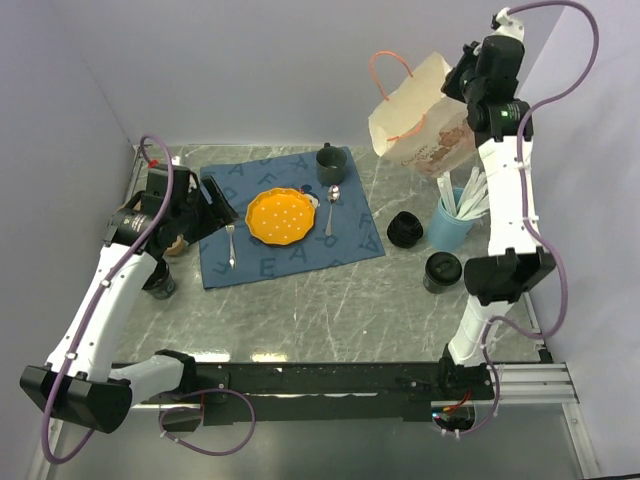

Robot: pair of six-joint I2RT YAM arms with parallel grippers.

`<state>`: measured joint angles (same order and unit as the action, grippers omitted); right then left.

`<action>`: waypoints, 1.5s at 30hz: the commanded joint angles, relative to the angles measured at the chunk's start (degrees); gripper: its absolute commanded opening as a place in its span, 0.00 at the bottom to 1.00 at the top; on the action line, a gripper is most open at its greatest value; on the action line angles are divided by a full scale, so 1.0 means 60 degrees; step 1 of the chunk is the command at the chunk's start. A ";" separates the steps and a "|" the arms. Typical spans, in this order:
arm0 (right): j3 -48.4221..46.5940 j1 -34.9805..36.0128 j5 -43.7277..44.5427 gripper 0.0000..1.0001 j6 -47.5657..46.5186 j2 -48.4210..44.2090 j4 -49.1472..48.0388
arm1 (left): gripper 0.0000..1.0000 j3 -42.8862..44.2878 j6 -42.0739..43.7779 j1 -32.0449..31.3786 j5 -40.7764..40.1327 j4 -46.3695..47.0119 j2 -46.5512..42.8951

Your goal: Pack the takeout coffee

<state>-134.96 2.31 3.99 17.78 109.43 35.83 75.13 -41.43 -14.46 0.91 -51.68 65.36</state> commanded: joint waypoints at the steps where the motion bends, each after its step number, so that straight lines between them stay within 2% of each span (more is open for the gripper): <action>1: -0.0183 0.0611 -0.0225 0.00 -0.0282 -0.1142 0.0413 | 0.78 0.0456 -0.0024 -0.0036 -0.0575 -0.0291 -0.0332; 5: 0.0021 0.1445 -0.0182 0.00 -0.0166 -0.1845 0.0867 | 0.77 0.0602 -0.0067 -0.0022 -0.1029 -0.0512 -0.0493; 11: 0.1952 0.3144 -0.0255 0.00 0.1019 -0.3557 0.1117 | 0.77 0.1304 -0.0112 -0.0022 -0.1716 -0.1315 -0.0480; 15: 0.4349 0.4052 -0.0853 0.00 0.2454 -0.5122 0.0957 | 0.78 0.2284 0.0079 -0.0036 -0.2623 -0.2120 -0.0376; 17: 0.5334 0.4505 -0.1234 0.00 0.3391 -0.5725 0.0767 | 0.79 0.2506 0.0093 -0.0022 -0.3006 -0.2415 -0.0434; 18: 0.6325 0.4682 -0.1410 0.00 0.3655 -0.6323 0.0737 | 0.79 0.2609 0.0079 -0.0022 -0.3298 -0.2591 -0.0478; 20: 0.7355 0.5005 -0.1266 0.00 0.4344 -0.7274 0.0737 | 0.79 0.2580 0.0079 -0.0037 -0.3388 -0.2738 -0.0683; 21: 0.8419 0.5224 -0.1193 0.00 0.4593 -0.7571 0.0722 | 0.79 0.2435 -0.0023 -0.0051 -0.3345 -0.2783 -0.0771; 23: 0.9567 0.5430 -0.1149 0.00 0.5296 -0.8534 0.0547 | 0.80 0.2055 -0.0126 -0.0081 -0.2951 -0.2696 -0.1180; 26: 1.1879 0.5943 -0.0433 0.00 0.5956 -0.9649 0.0341 | 0.80 0.1146 -0.0287 -0.0168 -0.2233 -0.2592 -0.1533; 29: 1.2748 0.6061 -0.0270 0.00 0.5972 -1.0281 0.0544 | 0.79 0.0619 -0.0273 -0.0227 -0.1646 -0.2388 -0.1869; 31: 1.2956 0.6075 -0.0036 0.01 0.5884 -1.0502 0.0867 | 0.80 0.0413 -0.0258 -0.0329 -0.1645 -0.2460 -0.2016; 34: 1.2869 0.6076 0.0097 0.15 0.5651 -1.0650 0.1146 | 0.81 0.0281 -0.0053 -0.0505 -0.1427 -0.2373 -0.2133; 36: 1.2460 0.6061 0.0199 0.24 0.5490 -1.0475 0.1467 | 0.80 0.0062 0.0093 -0.0520 -0.0740 -0.2198 -0.2222; 37: 1.2313 0.6075 0.0185 0.26 0.5387 -1.0387 0.1614 | 0.78 0.0046 0.0180 -0.0520 -0.0418 -0.2139 -0.2294; 38: 1.2007 0.6090 0.0083 0.27 0.5241 -1.0227 0.1688 | 0.77 0.0046 0.0326 -0.0520 0.0368 -0.2037 -0.2339; 42: 1.0777 0.6076 -0.0094 0.42 0.4393 -0.9524 0.2375 | 0.76 -0.0217 0.0518 -0.0520 0.2376 -0.1801 -0.2632; 44: 1.0032 0.6076 -0.0079 0.48 0.4113 -0.9114 0.2902 | 0.77 -0.0218 0.0489 -0.0520 0.2704 -0.1918 -0.2705; 45: 0.9824 0.6076 -0.0050 0.55 0.3836 -0.9054 0.3021 | 0.77 -0.0203 0.0445 -0.0534 0.2937 -0.1962 -0.2734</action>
<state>-68.01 38.39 2.52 46.78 52.71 48.90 73.93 -39.68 -17.37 7.49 -64.88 50.41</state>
